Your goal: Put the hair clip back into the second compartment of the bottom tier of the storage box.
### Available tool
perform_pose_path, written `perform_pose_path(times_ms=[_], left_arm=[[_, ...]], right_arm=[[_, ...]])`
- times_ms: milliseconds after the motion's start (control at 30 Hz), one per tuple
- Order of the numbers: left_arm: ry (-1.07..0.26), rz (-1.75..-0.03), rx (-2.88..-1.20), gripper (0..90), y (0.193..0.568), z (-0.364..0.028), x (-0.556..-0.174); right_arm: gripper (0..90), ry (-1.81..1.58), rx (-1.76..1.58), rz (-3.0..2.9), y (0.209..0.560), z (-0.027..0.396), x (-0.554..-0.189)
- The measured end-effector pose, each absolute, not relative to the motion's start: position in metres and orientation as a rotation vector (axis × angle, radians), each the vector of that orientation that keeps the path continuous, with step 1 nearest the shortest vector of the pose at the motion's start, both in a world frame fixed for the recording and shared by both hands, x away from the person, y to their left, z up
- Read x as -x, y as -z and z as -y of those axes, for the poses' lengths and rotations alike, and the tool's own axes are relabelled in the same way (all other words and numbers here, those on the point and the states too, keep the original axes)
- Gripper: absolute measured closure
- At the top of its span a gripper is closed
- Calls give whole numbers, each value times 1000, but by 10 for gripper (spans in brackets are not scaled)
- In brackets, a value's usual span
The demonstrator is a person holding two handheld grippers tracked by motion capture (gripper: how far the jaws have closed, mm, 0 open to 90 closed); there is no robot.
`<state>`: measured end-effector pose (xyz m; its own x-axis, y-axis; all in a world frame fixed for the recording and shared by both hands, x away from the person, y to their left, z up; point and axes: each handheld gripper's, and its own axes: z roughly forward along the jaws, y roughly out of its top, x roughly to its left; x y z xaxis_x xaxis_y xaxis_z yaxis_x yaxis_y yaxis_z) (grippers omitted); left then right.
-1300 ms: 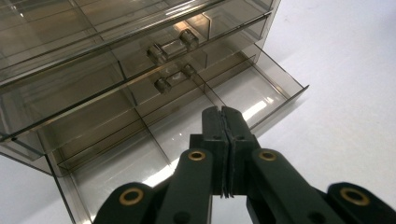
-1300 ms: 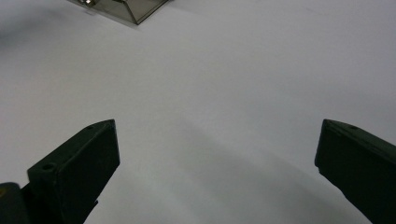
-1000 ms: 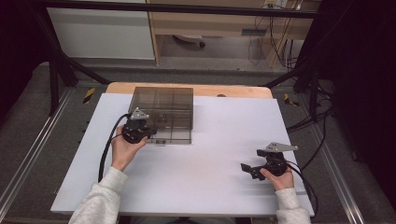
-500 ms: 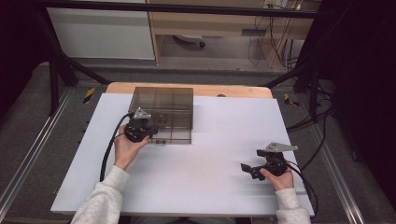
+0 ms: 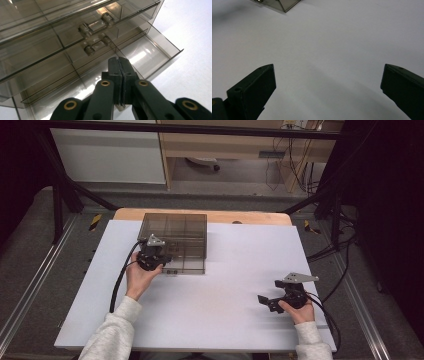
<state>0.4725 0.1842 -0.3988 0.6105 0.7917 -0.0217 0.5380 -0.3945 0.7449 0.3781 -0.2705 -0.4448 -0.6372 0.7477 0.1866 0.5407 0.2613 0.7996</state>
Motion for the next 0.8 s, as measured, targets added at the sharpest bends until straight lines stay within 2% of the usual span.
perform_pose_path(times_ms=[800], left_arm=[[-426,-1071,-2129,881,415,-182,-481]], right_arm=[[5,-1314,-1201,-2302,445,271,-378]])
